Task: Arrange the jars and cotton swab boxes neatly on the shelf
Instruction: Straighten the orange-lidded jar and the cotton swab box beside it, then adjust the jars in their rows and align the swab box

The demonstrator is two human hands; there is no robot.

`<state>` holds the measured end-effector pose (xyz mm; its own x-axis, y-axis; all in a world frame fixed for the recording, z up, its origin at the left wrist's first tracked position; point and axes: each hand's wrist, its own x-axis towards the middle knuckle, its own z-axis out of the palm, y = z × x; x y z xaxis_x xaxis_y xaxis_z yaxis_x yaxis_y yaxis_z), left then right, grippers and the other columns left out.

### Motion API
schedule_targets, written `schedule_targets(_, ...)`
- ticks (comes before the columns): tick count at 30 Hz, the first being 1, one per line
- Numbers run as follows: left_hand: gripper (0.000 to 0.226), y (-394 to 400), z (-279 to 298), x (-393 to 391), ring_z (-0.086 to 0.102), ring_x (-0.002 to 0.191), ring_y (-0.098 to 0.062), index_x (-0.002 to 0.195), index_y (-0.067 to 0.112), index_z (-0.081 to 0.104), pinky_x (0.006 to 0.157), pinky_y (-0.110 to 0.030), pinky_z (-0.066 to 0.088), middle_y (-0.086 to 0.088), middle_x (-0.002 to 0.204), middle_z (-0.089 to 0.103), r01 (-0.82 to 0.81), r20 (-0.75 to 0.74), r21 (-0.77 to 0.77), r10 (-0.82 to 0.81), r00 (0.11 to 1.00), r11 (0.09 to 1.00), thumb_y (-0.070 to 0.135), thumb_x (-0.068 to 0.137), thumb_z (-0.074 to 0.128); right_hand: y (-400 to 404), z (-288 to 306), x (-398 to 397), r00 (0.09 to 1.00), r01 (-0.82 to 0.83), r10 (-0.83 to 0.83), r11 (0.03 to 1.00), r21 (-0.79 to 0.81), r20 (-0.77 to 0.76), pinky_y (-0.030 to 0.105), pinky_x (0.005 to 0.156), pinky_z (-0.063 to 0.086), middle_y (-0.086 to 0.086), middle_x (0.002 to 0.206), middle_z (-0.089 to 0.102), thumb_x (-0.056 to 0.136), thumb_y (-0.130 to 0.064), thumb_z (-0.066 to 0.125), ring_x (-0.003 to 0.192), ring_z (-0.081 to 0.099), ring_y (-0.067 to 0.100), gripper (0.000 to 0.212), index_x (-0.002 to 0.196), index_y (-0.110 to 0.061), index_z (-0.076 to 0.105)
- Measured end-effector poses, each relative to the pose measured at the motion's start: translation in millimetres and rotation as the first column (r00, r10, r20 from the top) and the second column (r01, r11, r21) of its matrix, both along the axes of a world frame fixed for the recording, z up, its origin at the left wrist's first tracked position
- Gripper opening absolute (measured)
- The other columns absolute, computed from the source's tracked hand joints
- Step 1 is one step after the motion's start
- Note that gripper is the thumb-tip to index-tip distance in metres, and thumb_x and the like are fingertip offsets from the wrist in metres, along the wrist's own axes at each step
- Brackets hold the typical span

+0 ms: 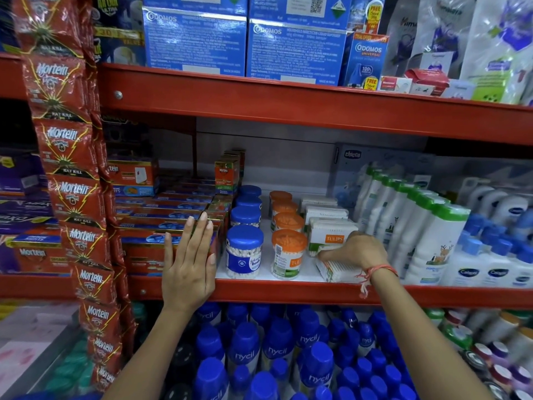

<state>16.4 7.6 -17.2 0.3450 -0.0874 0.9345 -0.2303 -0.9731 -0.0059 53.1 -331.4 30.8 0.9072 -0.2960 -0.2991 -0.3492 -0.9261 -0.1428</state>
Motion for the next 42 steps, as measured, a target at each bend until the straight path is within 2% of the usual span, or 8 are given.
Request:
schedule_targets(3, 0.052, 0.0, 0.8, 0.3, 0.01, 0.148, -0.016, 0.146, 0.005, 0.028, 0.122, -0.044, -0.002, 0.003, 0.161, 0.009, -0.007, 0.006, 0.003, 0.007, 1.0, 1.0, 0.028, 0.099, 0.022, 25.4, 27.3, -21.9, 0.892, 0.087, -0.085, 0.996, 0.017, 0.445, 0.039, 0.086, 0.052, 0.01, 0.099, 0.068, 0.047, -0.08, 0.058, 0.096, 0.061, 0.027, 0.077, 0.084, -0.012, 0.062)
schedule_targets(6, 0.052, -0.3, 0.6, 0.6, 0.011, 0.148, -0.017, 0.146, 0.005, 0.029, 0.122, -0.045, -0.002, 0.002, 0.16, 0.012, -0.009, 0.005, 0.002, 0.009, 1.0, 1.0, 0.027, 0.099, 0.023, 48.5, 40.5, -44.7, 0.715, 0.114, -0.116, 0.992, 0.049, 0.689, 0.044, 0.095, 0.044, 0.022, 0.111, 0.06, 0.049, -0.082, 0.058, 0.11, 0.05, 0.035, 0.099, 0.098, 0.004, 0.062)
schedule_targets(15, 0.052, -1.0, 0.7, -0.3, 0.013, 0.148, -0.018, 0.148, 0.007, 0.026, 0.122, -0.044, -0.002, -0.002, 0.158, 0.018, -0.011, 0.004, 0.0, 0.011, 1.0, 1.0, 0.027, 0.099, 0.023, 70.7, -10.7, -65.2, 0.347, 0.049, -0.352, 0.933, 0.357, 0.869, 0.046, 0.101, 0.038, 0.022, 0.133, 0.032, 0.057, -0.067, 0.071, 0.119, 0.034, 0.036, 0.114, 0.138, 0.0, 0.029)
schedule_targets(26, 0.052, -1.5, 1.1, -0.8, 0.011, 0.148, -0.017, 0.147, 0.007, 0.027, 0.122, -0.044, -0.003, -0.002, 0.158, 0.017, -0.027, -0.007, 0.008, 0.027, 1.0, 1.0, 0.028, 0.1, 0.02, 73.7, -21.4, -71.9, 0.304, 0.104, -0.235, 0.972, 0.213, 0.923, 0.05, 0.103, 0.042, 0.024, 0.141, 0.025, 0.064, -0.076, 0.058, 0.129, 0.028, 0.036, 0.11, 0.141, -0.004, 0.025)
schedule_targets(30, 0.053, -1.2, 0.2, -0.5, 0.01, 0.149, -0.017, 0.148, 0.007, 0.025, 0.122, -0.044, -0.003, 0.002, 0.161, 0.007, -0.041, -0.009, 0.015, 0.041, 0.999, 0.999, 0.029, 0.1, 0.018, 87.9, 9.5, -71.3, 0.188, -0.178, -0.002, 0.983, 0.036, 0.982, 0.028, 0.108, 0.038, 0.013, 0.142, 0.028, 0.083, -0.056, 0.054, 0.134, 0.028, 0.023, 0.07, 0.135, -0.011, 0.041)
schedule_targets(32, 0.053, -1.3, -0.1, -0.2, 0.01, 0.149, -0.017, 0.148, 0.007, 0.024, 0.122, -0.045, -0.003, 0.003, 0.161, 0.007, -0.034, -0.003, 0.016, 0.034, 0.999, 0.999, 0.028, 0.1, 0.02, 101.0, 37.7, -70.5, 0.159, -0.406, 0.118, 0.913, -0.044, 0.98, 0.013, 0.105, 0.034, 0.006, 0.134, 0.041, 0.087, -0.042, 0.056, 0.126, 0.035, 0.013, 0.048, 0.124, -0.013, 0.055)
schedule_targets(36, 0.054, -1.2, -0.2, -0.6, 0.01, 0.149, -0.018, 0.148, 0.008, 0.024, 0.122, -0.045, -0.002, 0.003, 0.161, 0.006, -0.03, 0.007, 0.018, 0.03, 1.0, 0.999, 0.027, 0.098, 0.024, 128.1, 96.7, -61.5, 0.249, -0.778, 0.487, 0.616, -0.127, 0.837, 0.031, 0.103, 0.042, -0.008, 0.128, 0.054, 0.081, -0.03, 0.063, 0.12, 0.045, 0.005, 0.035, 0.116, -0.022, 0.066)
schedule_targets(42, 0.054, -1.6, 0.1, -1.2, 0.009, 0.149, -0.017, 0.148, 0.007, 0.025, 0.122, -0.045, -0.003, 0.003, 0.161, 0.005, -0.041, -0.003, 0.022, 0.041, 0.999, 0.999, 0.027, 0.097, 0.025, 155.0, 128.7, -27.6, 0.492, -0.864, 0.859, 0.502, -0.037, 0.142, 0.034, 0.112, 0.033, -0.007, 0.148, 0.039, 0.073, -0.018, 0.073, 0.136, 0.032, 0.012, 0.074, 0.138, -0.034, 0.043)
